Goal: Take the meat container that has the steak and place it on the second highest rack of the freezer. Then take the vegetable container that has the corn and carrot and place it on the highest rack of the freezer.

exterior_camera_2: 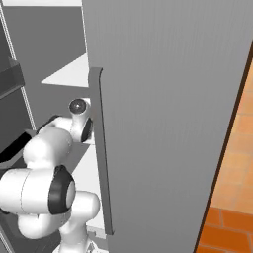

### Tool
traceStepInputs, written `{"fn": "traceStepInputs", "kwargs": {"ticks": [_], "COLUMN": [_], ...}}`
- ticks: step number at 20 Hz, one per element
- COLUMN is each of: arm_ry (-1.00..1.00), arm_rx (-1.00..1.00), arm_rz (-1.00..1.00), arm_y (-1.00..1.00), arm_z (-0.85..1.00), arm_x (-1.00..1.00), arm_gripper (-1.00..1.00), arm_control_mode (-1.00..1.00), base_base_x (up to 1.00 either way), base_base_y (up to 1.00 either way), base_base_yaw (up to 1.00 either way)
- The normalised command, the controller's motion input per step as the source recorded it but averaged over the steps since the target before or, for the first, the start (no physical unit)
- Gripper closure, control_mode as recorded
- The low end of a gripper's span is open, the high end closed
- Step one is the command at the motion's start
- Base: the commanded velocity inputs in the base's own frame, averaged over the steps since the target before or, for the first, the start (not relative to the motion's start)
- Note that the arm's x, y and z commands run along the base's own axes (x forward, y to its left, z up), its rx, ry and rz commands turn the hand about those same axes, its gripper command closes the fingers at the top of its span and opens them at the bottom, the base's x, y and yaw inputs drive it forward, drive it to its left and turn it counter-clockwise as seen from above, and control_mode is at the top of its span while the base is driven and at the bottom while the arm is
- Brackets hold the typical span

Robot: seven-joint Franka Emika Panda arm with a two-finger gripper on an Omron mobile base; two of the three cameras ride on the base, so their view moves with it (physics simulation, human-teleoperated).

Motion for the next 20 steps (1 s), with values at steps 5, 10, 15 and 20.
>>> {"fn": "traceStepInputs", "kwargs": {"ticks": [5,10,15,20], "arm_ry": [-0.13,-0.01,-0.04,0.0], "arm_rx": [0.0,0.05,0.04,0.0], "arm_rz": [-0.07,-0.01,-0.06,-0.26], "arm_y": [0.0,-0.3,-0.29,-0.17], "arm_z": [0.62,0.77,0.5,0.11], "arm_x": [-0.93,-0.97,-1.0,-1.0], "arm_gripper": [-1.0,-1.0,-1.0,-1.0], "arm_control_mode": [-1.0,-1.0,-1.0,-1.0], "base_base_x": [0.0,0.0,0.0,0.0], "base_base_y": [0.0,0.0,0.0,0.0], "base_base_yaw": [0.0,0.0,0.0,0.0]}}
